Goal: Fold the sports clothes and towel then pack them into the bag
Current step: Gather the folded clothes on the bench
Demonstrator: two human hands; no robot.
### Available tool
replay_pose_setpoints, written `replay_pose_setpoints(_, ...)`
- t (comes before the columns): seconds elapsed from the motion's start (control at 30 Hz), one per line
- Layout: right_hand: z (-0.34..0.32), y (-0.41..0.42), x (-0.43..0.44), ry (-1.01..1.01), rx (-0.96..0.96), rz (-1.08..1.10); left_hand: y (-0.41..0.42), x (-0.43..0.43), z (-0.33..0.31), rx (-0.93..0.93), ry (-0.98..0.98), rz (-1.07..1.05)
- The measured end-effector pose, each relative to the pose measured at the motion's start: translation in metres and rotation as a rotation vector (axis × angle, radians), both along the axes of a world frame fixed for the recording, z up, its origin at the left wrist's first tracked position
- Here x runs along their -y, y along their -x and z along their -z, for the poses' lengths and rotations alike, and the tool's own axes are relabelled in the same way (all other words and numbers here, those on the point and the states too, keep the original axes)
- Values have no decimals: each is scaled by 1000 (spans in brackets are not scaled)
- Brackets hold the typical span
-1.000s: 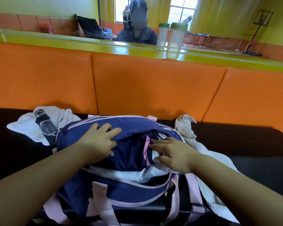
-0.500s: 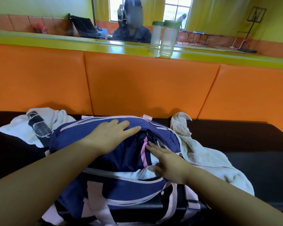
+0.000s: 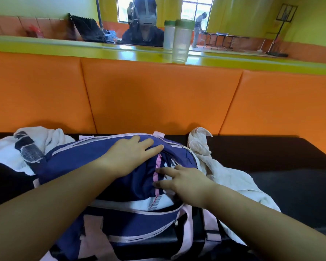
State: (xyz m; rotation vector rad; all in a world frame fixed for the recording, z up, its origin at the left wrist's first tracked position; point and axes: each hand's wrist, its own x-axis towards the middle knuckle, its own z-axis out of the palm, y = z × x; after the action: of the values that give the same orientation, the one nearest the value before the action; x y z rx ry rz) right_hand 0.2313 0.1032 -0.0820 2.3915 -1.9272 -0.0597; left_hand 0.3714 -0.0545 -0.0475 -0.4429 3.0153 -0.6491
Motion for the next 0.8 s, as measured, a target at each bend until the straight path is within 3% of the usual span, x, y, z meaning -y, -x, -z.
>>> replay_pose_setpoints(0.13, 20, 0, -2, 23, 169, 216, -2, 1, -5, -14, -90, 17)
replay_pose_setpoints(0.33, 25, -7, 4, 20, 239, 375, -15, 4, -10, -84, -251, -74)
replay_pose_setpoints(0.5, 21, -5, -13, 33, 183, 209, -37, 3, 10, -156, -291, 3)
replay_pose_setpoints(0.67, 14, 7, -35, 7, 160, 26, -59, -3, 32, -105, -155, 111)
replay_pose_setpoints(0.8, 13, 12, -33, -133, 112, 24, -69, -7, 40, -50, -299, 29)
